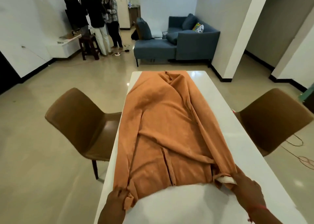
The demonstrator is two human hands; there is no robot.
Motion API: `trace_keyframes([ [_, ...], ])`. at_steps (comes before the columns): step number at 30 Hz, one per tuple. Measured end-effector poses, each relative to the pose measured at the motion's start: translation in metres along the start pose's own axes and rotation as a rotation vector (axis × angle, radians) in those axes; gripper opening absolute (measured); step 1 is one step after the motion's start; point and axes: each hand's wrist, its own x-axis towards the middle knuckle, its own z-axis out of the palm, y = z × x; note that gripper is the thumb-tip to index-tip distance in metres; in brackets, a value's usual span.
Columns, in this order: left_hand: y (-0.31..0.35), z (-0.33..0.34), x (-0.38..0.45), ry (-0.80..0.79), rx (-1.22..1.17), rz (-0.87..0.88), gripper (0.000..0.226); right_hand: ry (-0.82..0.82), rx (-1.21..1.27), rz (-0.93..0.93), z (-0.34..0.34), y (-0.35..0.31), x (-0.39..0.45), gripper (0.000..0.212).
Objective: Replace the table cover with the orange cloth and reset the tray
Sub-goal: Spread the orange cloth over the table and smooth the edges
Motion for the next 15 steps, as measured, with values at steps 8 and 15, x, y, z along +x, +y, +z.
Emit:
trace_keyframes([
  [8, 0.017, -0.015, -0.077, -0.16, 0.106, -0.331, 0.045, -0.081, -0.061, 0.071, 0.002, 0.043, -0.067, 0.052],
  [15, 0.022, -0.02, -0.119, -0.221, 0.286, -0.525, 0.044, -0.048, 0.037, 0.172, -0.003, 0.078, -0.106, 0.065],
])
